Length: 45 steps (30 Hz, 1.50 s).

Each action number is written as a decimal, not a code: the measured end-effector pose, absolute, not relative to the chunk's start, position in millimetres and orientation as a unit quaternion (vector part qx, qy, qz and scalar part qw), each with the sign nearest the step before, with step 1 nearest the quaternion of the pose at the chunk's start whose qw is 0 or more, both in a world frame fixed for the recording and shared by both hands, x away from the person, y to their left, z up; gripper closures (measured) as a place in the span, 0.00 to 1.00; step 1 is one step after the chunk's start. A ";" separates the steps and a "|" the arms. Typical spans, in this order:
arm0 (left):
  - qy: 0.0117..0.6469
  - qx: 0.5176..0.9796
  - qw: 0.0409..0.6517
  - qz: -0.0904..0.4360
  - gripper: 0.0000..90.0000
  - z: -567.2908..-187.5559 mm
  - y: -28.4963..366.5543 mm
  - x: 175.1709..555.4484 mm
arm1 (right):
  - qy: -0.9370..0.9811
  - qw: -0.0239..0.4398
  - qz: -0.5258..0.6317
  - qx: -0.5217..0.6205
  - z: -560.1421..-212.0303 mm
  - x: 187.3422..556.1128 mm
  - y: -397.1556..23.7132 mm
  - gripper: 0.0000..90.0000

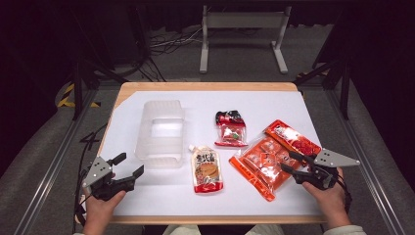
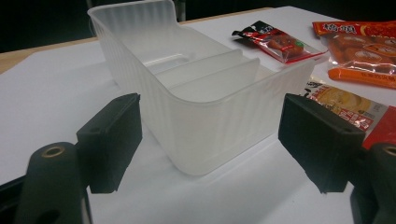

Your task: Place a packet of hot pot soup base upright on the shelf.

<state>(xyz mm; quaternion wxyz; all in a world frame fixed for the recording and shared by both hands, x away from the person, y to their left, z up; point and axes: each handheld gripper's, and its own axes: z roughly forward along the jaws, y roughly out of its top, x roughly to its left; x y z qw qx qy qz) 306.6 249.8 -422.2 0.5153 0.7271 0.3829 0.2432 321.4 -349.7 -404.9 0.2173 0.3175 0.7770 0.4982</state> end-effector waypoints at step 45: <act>0.391 0.733 0.501 0.242 0.25 -428.7 250.3 311.7 | 0.757 0.224 0.494 0.364 -366.9 388.4 -383.3 0.32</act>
